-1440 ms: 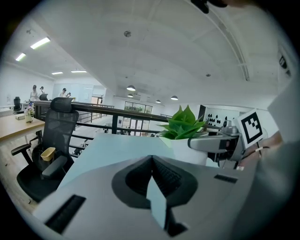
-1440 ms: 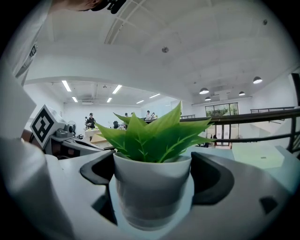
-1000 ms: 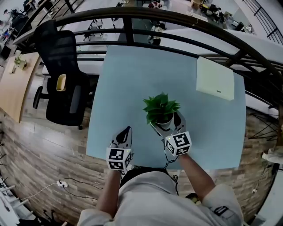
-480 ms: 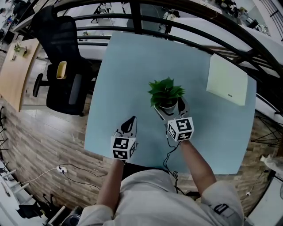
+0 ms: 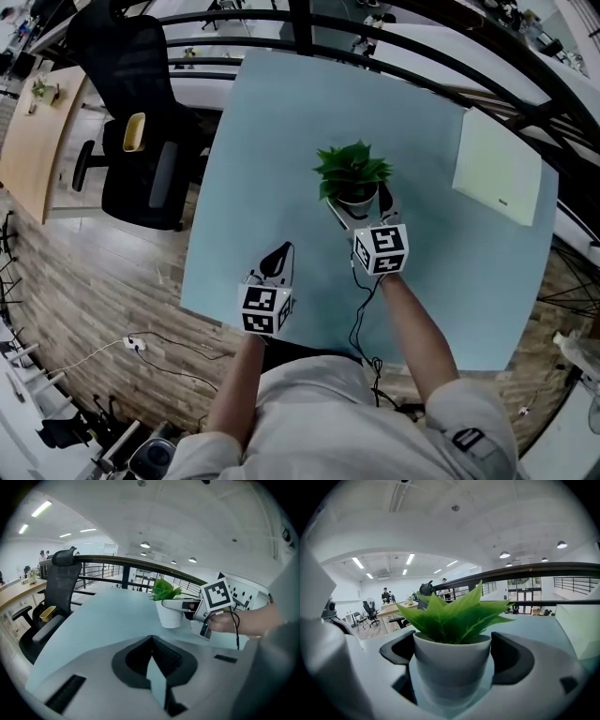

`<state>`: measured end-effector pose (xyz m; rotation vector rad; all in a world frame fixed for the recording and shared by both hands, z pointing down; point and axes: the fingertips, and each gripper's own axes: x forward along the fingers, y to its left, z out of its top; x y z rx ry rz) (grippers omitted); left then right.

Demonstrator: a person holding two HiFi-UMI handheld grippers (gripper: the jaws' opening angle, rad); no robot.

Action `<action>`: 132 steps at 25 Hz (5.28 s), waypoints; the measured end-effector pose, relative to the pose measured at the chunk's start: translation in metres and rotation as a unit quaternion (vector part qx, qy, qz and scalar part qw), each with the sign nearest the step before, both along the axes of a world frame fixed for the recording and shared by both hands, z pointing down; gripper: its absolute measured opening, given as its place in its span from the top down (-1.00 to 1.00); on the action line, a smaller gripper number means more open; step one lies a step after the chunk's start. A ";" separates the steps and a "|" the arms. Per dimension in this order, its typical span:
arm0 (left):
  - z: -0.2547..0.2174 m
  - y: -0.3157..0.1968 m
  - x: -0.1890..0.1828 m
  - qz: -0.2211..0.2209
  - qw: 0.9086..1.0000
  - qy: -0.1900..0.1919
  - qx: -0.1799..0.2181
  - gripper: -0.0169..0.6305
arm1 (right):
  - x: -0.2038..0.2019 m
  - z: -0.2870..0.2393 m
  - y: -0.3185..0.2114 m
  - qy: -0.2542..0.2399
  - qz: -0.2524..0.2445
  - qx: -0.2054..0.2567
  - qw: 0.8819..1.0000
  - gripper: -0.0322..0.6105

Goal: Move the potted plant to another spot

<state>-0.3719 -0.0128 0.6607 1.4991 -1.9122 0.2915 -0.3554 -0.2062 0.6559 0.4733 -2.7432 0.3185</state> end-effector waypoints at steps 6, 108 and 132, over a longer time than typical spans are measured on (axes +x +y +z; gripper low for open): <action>0.008 0.008 -0.005 -0.002 1.000 0.011 -0.002 0.91 | -0.011 0.006 0.007 -0.005 0.016 -0.008 1.000 -0.67; -0.180 -0.047 0.053 0.256 0.944 -0.014 0.206 0.91 | 0.173 -0.197 0.104 0.018 0.305 0.157 0.939 0.89; -0.227 -0.055 0.066 0.273 0.926 -0.049 0.256 0.91 | 0.201 -0.236 0.089 -0.002 0.332 0.191 0.924 0.89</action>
